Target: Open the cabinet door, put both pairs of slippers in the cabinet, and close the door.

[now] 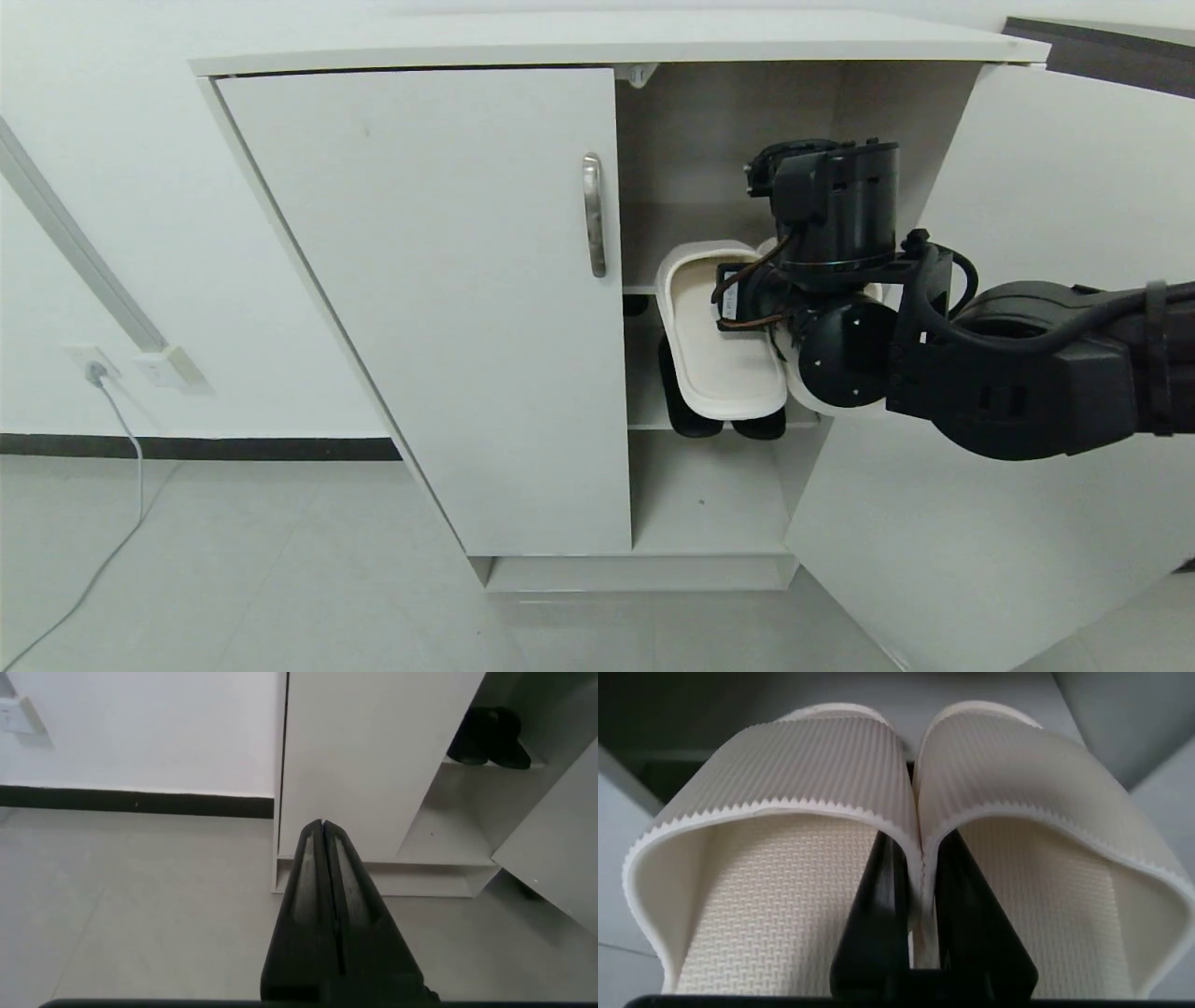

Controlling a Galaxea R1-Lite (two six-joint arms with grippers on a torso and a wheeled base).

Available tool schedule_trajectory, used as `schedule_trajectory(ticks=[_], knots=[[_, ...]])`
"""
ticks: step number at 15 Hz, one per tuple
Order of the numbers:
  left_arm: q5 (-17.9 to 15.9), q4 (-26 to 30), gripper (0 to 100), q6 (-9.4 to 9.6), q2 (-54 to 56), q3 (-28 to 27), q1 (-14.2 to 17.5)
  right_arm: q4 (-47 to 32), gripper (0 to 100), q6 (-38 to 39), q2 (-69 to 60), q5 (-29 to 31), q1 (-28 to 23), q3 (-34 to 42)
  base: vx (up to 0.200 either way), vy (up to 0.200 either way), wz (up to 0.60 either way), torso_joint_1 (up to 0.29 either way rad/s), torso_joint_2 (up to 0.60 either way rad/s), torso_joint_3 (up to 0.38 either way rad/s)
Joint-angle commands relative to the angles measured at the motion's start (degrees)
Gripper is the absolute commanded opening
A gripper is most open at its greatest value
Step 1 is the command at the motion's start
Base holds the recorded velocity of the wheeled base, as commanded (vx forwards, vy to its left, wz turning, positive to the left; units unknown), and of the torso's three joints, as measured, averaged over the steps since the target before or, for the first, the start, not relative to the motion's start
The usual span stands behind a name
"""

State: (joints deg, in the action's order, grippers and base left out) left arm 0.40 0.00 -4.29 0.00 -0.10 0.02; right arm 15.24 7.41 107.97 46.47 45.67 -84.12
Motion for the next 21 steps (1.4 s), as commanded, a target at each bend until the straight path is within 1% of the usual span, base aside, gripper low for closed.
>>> schedule_trajectory(ticks=[1, 3, 5, 6, 10, 13, 17, 21], knots=[[0.0, 0.0, 0, -0.02, 0.0, 0.0, 0.1, 0.1, 0, 0.0, 0.7, -0.1, 0.0, -0.1, 0.200, 0.000, 0.00, 0.007, 0.01, -0.002], [-0.1, 0.0, 0, -0.02, -0.1, 0.0, 0.1, 0.1, 0, -0.6, 1.3, -1.6, 0.0, -0.5, 0.200, 0.000, 0.00, 0.000, 0.00, 0.000], [0.0, 0.0, 0, -0.02, -0.1, 0.0, 0.1, 0.1, 0, -0.7, 1.9, -4.3, -0.4, -1.9, 0.000, 0.000, 0.00, 0.000, 0.00, 0.000], [0.0, 0.0, 0, -0.02, -0.1, 0.0, 0.1, 0.1, 0, -1.1, 2.9, -4.6, -1.2, -3.6, 0.000, 0.000, 0.00, 0.000, 0.00, 0.000], [0.0, 0.0, 0, -0.02, -0.1, 0.0, 0.1, 0.1, 0, -2.4, 6.5, -4.7, -3.0, -8.2, 0.000, 0.000, 0.00, 0.000, 0.00, 0.000], [-0.1, 0.0, 0, -0.02, -0.1, 0.0, 0.1, -1.4, 0, -3.5, 9.2, -5.3, -4.3, -13.1, 0.000, 0.000, 0.00, 0.000, 0.00, 0.000], [0.0, 0.0, 0, 0.07, -0.1, 0.0, 0.1, -7.0, 0, -3.1, 11.6, -5.4, -5.5, -20.9, 0.000, 0.000, 0.00, 0.000, 0.00, 0.000], [-0.1, 0.0, 0, -0.02, -0.1, 0.0, 0.1, -7.3, 0, -3.4, 13.1, -5.4, -6.3, -24.2, 0.000, 0.000, 0.00, 0.000, 0.00, 0.000]])
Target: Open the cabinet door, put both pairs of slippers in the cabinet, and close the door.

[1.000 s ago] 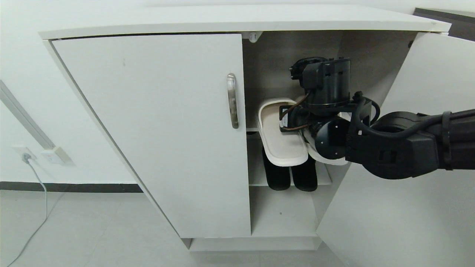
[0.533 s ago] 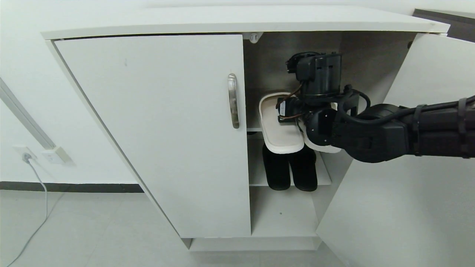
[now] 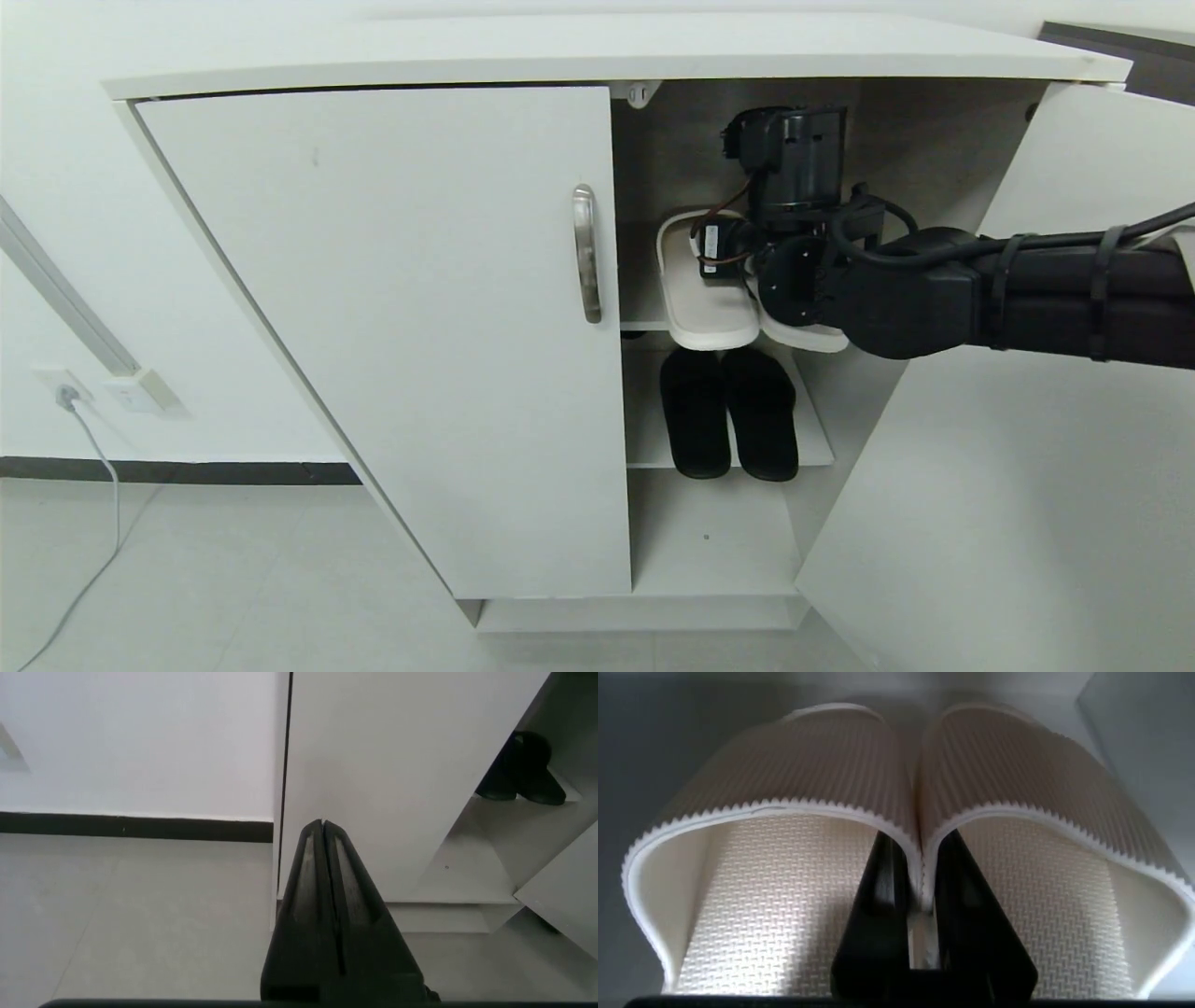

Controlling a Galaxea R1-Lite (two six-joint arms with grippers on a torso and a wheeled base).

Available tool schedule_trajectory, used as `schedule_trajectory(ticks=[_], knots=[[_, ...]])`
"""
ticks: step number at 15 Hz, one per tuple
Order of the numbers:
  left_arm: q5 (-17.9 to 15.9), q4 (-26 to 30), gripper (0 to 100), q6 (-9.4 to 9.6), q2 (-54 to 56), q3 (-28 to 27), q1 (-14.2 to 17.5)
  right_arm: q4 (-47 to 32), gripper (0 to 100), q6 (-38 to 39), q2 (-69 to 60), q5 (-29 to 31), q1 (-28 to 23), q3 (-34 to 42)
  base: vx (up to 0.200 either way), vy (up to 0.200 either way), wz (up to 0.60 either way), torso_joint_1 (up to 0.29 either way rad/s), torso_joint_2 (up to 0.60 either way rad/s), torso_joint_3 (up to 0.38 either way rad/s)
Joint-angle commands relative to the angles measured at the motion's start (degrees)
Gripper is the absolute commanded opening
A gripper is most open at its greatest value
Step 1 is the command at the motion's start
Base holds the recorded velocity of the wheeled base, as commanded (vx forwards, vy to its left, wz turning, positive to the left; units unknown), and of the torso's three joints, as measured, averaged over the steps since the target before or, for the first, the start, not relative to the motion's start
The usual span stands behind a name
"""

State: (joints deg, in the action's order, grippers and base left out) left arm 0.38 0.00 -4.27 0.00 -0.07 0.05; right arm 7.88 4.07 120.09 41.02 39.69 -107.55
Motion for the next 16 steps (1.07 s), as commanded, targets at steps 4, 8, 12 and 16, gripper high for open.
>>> schedule_trajectory(ticks=[4, 8, 12, 16], knots=[[0.0, 0.0, 0, -0.04, -0.1, 0.0, 0.0, 0.0, 0, -0.1, 2.5, 0.0, -1.3, -2.8, 0.000, 0.000, 0.00, 0.000, 0.00, 0.000], [0.1, 0.0, 0, -0.04, -0.1, 0.0, 0.0, 0.0, 0, 0.0, 2.9, -0.3, -1.4, -2.6, 0.000, 0.000, 0.00, 0.000, 0.00, 0.000], [0.1, 0.0, 0, -0.04, -0.1, 0.0, 0.0, 0.0, 0, 0.1, 3.0, -0.3, -1.4, -2.4, 0.000, 0.000, 0.00, 0.000, 0.00, 0.000], [0.1, 0.0, 0, -0.04, -0.1, 0.0, 0.0, 0.0, 100, 0.1, 3.0, -0.3, -1.4, -2.3, 0.000, 0.000, 0.00, 0.000, 0.00, 0.000]])
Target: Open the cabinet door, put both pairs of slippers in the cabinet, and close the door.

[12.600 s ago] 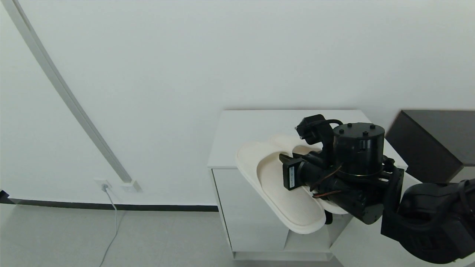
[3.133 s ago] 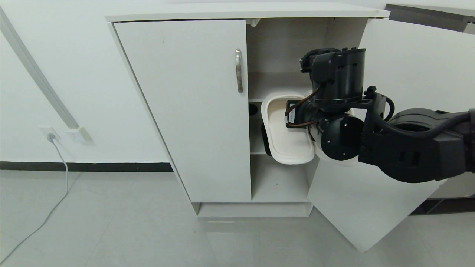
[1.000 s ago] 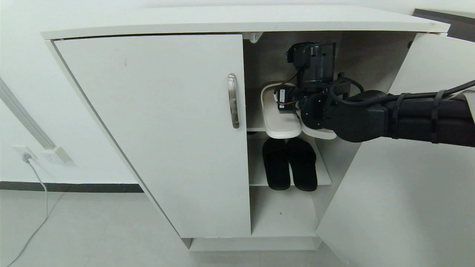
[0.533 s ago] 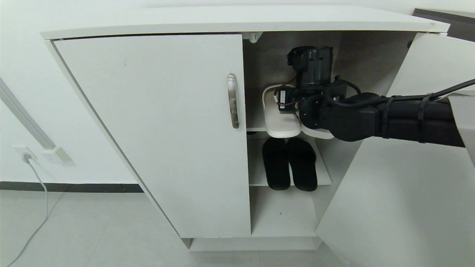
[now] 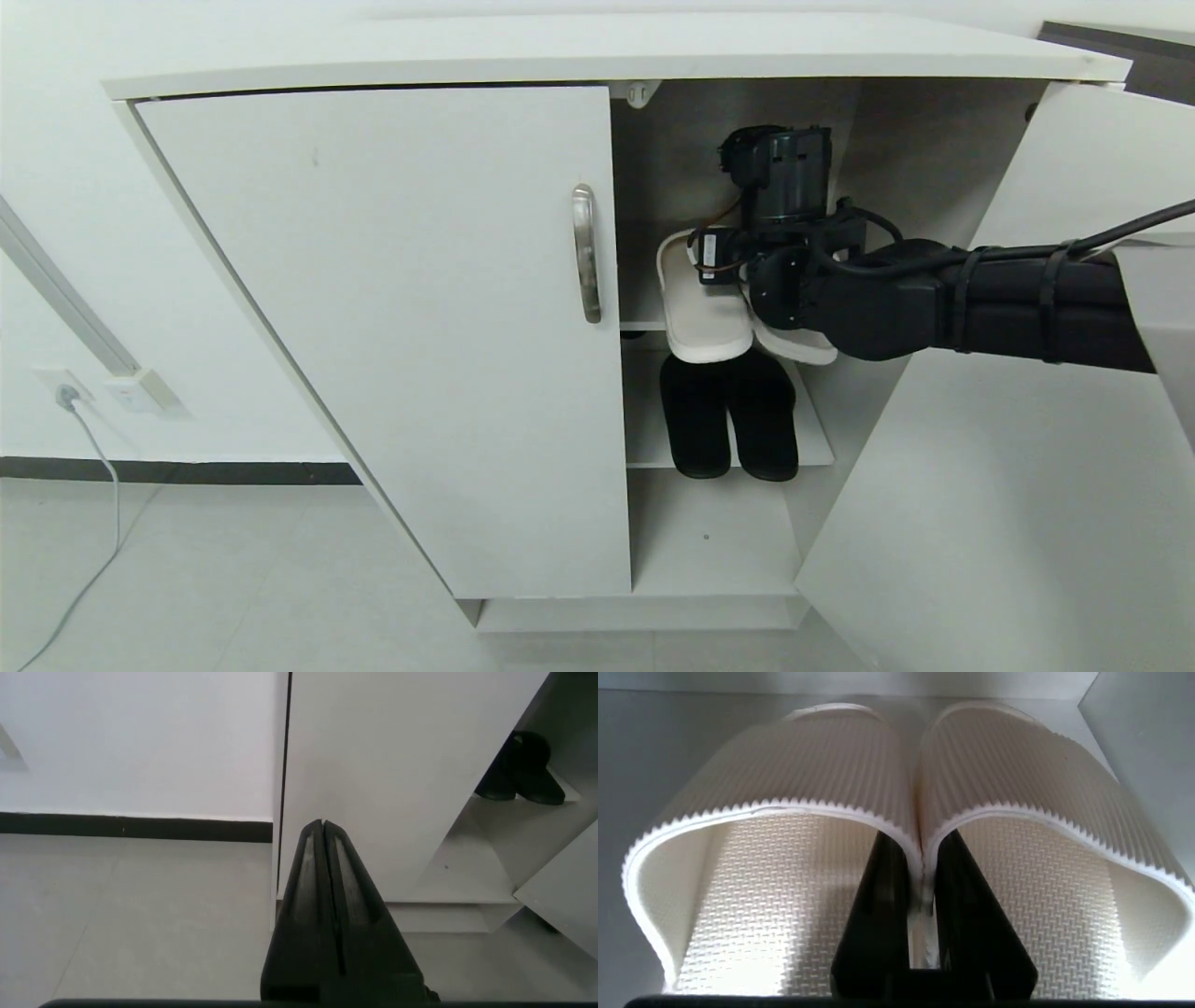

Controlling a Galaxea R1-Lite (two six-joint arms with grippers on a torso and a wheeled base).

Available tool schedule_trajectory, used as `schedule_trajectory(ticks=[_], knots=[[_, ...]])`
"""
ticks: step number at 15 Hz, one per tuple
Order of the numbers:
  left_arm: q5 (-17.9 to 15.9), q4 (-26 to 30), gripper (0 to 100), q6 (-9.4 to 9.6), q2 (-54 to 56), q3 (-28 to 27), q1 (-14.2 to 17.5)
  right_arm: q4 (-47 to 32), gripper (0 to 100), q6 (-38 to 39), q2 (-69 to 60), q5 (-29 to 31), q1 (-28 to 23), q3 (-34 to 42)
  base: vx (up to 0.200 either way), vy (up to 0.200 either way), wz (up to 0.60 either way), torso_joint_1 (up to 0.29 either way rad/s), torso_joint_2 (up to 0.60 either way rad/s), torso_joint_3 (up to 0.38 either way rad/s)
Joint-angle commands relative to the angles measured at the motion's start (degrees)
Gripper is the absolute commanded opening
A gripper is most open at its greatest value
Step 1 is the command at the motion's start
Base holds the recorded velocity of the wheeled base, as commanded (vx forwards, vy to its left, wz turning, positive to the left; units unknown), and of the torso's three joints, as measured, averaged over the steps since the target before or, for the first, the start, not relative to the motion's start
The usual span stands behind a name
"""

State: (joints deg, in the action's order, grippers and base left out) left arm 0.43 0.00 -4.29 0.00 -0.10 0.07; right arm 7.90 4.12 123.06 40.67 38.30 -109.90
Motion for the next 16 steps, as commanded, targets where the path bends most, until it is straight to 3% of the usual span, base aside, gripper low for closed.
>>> schedule_trajectory(ticks=[1, 7, 12, 16], knots=[[0.0, 0.0, 0, -0.02, -0.1, 0.0, 0.0, 0.0, 100, 0.0, -0.1, 0.0, 0.1, 0.7, 0.000, 0.000, 0.00, 0.000, 0.00, 0.000], [0.0, 0.0, 0, -0.02, -0.1, 0.0, 0.0, 0.5, 100, 0.2, -5.6, 0.4, 1.9, 8.5, 0.000, 0.000, 0.00, 0.000, 0.00, 0.000], [0.0, 0.0, 0, -0.02, 0.0, 0.0, 0.0, 5.5, 100, 0.2, -14.1, 0.0, 4.3, 19.7, 0.000, 0.000, 0.00, 0.000, 0.00, 0.000], [0.0, 0.0, 0, -0.02, -0.1, 0.0, 0.0, 11.9, 100, 0.3, -23.1, -2.6, 9.3, 34.1, 0.000, 0.000, 0.00, 0.000, 0.00, 0.000]])
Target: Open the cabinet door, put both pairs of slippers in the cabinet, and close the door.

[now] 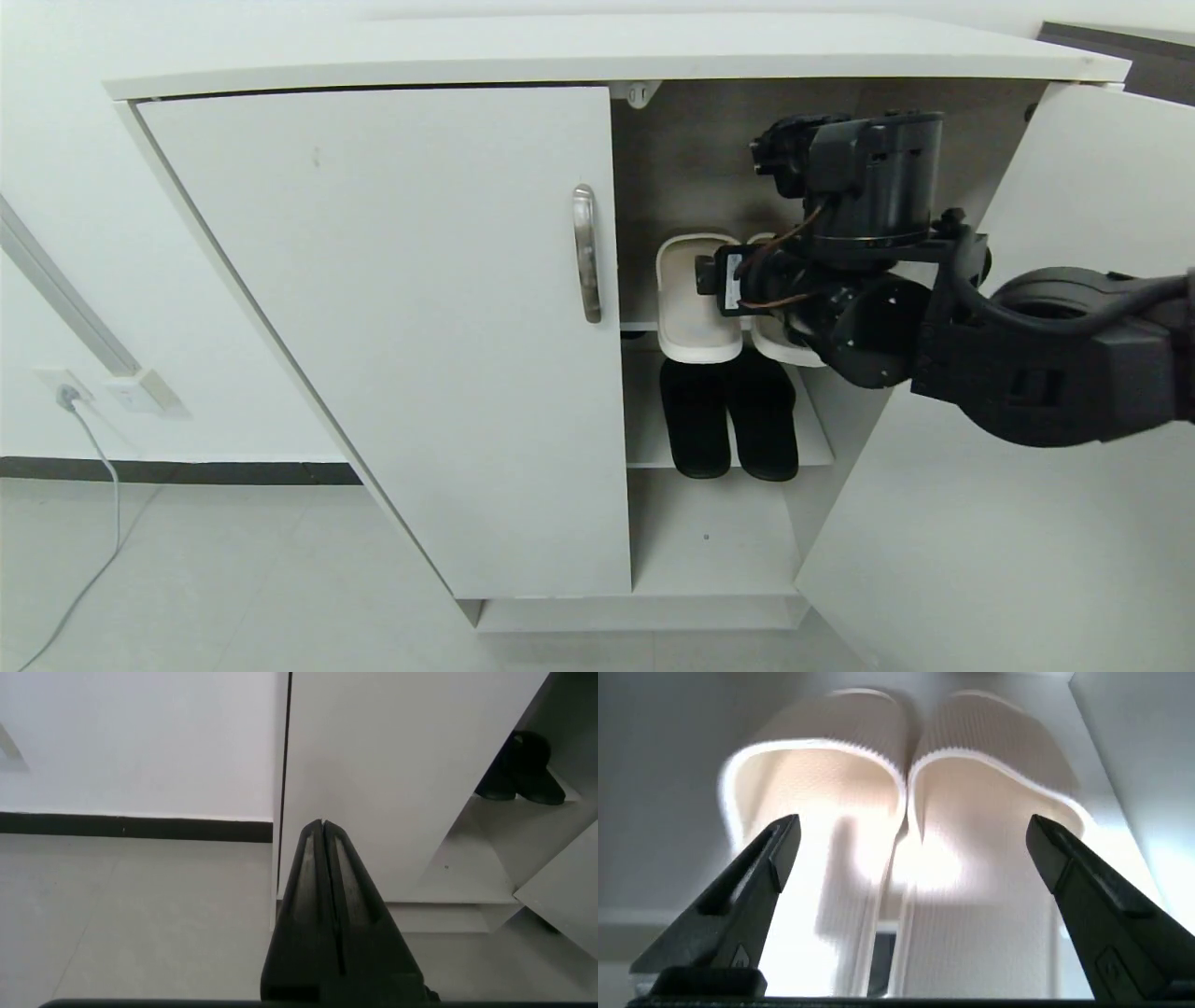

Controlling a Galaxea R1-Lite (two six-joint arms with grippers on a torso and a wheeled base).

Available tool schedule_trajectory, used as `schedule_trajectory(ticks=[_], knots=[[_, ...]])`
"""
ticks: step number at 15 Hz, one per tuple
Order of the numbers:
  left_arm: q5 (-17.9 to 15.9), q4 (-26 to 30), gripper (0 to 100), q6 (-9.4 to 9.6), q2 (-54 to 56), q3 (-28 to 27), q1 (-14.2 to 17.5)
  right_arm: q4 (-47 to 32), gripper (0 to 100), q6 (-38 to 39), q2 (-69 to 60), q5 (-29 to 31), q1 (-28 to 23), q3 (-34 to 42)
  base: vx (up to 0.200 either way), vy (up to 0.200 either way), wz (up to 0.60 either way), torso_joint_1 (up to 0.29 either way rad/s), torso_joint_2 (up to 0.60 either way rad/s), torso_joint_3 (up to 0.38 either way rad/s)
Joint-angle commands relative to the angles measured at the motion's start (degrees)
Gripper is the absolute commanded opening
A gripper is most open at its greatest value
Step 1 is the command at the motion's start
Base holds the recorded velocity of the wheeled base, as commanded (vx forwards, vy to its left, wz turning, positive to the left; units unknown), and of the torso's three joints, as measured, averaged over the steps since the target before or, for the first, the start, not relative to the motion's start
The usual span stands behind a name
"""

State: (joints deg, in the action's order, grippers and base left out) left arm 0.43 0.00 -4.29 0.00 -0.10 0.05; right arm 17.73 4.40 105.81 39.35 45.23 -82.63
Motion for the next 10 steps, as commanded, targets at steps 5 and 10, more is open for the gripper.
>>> schedule_trajectory(ticks=[5, 10], knots=[[0.0, 0.0, 0, -0.02, -0.1, 0.0, 0.0, 18.1, 0, -0.4, -10.5, -6.7, 3.9, 25.3, 0.000, 0.000, 0.00, 0.000, 0.00, 0.000], [-0.1, 0.0, 0, -0.02, 0.0, 0.0, 0.0, 18.4, 0, -0.4, -10.1, -6.8, 6.2, 28.5, 0.000, 0.000, 0.00, 0.000, 0.00, 0.000]])
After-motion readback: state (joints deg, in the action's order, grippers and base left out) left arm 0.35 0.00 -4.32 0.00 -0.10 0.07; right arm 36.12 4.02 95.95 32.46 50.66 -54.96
